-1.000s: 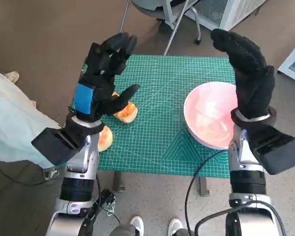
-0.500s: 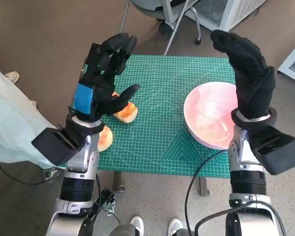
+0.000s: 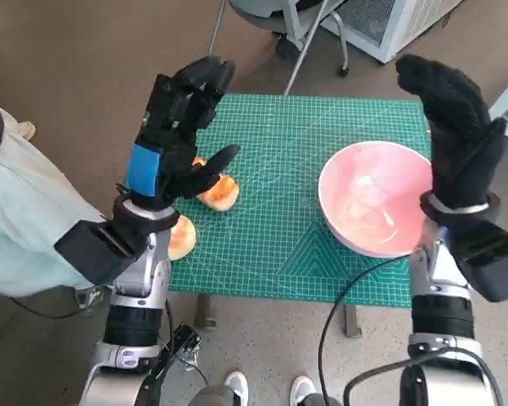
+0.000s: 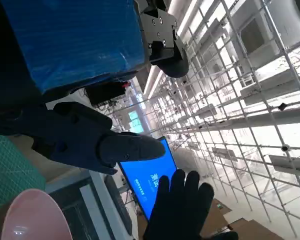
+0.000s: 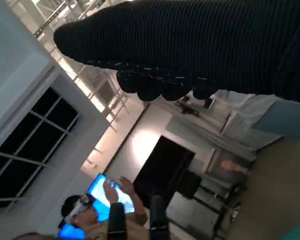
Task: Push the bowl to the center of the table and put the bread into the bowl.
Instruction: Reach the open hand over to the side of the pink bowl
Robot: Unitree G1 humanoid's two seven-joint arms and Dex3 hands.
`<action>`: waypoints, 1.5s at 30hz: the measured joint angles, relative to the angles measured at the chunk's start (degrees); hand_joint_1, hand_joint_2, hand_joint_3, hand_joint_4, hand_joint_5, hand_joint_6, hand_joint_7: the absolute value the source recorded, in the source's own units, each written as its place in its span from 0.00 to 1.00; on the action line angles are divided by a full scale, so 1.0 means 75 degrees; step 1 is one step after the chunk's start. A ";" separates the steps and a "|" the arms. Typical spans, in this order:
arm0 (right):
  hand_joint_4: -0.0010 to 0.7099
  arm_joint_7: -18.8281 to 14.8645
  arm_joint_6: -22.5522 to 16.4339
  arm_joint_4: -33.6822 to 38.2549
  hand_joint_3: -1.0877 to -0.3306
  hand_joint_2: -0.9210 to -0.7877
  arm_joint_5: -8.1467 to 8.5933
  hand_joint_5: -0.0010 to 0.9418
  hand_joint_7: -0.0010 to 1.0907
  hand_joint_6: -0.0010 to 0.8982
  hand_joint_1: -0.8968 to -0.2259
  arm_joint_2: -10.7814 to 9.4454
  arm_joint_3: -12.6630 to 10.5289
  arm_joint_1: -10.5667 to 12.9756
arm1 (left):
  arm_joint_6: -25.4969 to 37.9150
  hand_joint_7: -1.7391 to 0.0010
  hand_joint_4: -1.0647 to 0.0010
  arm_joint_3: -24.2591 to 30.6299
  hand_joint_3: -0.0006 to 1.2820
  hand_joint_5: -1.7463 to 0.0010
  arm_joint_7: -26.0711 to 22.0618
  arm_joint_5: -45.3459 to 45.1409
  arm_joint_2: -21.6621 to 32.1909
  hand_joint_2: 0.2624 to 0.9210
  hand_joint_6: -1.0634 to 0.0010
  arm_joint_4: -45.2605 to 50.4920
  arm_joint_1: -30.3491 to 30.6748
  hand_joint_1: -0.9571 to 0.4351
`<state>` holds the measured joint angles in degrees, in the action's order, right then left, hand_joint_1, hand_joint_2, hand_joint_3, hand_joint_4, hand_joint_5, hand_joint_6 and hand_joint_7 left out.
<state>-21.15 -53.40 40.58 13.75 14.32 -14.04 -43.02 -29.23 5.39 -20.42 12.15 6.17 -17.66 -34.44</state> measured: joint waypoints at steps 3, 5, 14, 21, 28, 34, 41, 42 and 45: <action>0.46 0.0239 -0.0225 0.0292 0.40 0.00 -0.0087 0.00 0.74 0.00 0.57 0.0244 -0.0251 0.0148 | -0.0050 0.57 0.68 0.0027 0.23 0.99 0.0002 -0.0001 0.0021 1.00 0.92 -0.0029 0.0031 0.44; 0.45 0.0420 -0.0350 0.0463 0.39 0.00 -0.0156 0.00 0.74 0.00 0.57 0.0358 -0.0369 0.0233 | -0.0076 0.57 0.68 0.0034 0.23 0.99 0.0002 -0.0002 0.0027 1.00 0.92 -0.0049 0.0050 0.45; 0.41 0.1373 -0.0829 0.1636 0.36 0.00 -0.0704 0.01 0.72 0.00 0.63 0.0852 -0.0763 0.0604 | -0.0117 0.58 0.68 0.0021 0.23 0.99 0.0003 -0.0007 0.0013 1.00 0.92 -0.0099 0.0084 0.45; 0.41 0.1861 -0.0877 0.2486 0.37 0.00 -0.0837 0.01 0.69 0.00 0.65 0.1022 -0.0854 0.0855 | -0.0139 0.58 0.68 0.0019 0.23 0.99 0.0008 -0.0012 0.0013 1.00 0.91 -0.0103 0.0084 0.46; 0.43 0.2227 -0.0757 0.3114 0.37 0.00 -0.0959 0.01 0.62 0.04 0.67 0.1012 -0.0830 0.0946 | -0.0148 0.58 0.68 0.0018 0.23 0.99 0.0013 -0.0021 0.0015 1.00 0.91 -0.0156 0.0084 0.46; 0.44 0.2536 -0.0111 0.3716 0.37 0.00 -0.0957 0.01 0.50 0.13 0.67 0.0816 -0.0828 0.0994 | -0.0148 0.58 0.68 0.0030 0.23 0.99 0.0010 -0.0020 0.0051 1.00 0.91 -0.0180 0.0085 0.45; 0.48 0.2754 0.0521 0.4053 0.43 0.00 -0.0956 0.01 0.47 0.18 0.59 0.0407 -0.0801 0.0987 | -0.0147 0.59 0.68 0.0034 0.23 0.99 0.0002 -0.0019 0.0076 1.00 0.91 -0.0184 0.0084 0.45; 0.48 0.2776 0.0589 0.4074 0.44 0.00 -0.0956 0.01 0.47 0.19 0.59 0.0363 -0.0796 0.0976 | -0.0146 0.59 0.68 0.0034 0.23 0.99 0.0002 -0.0020 0.0077 1.00 0.91 -0.0184 0.0084 0.45; 0.48 0.2817 0.0814 0.4158 0.44 0.00 -0.0950 0.01 0.47 0.21 0.60 0.0185 -0.0794 0.0887 | -0.0143 0.59 0.68 0.0034 0.23 0.99 0.0003 -0.0021 0.0088 1.00 0.91 -0.0184 0.0084 0.45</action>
<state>-0.02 -47.30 71.77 6.63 15.71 -20.00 -36.37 -30.30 5.64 -20.40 12.00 6.83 -19.04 -33.80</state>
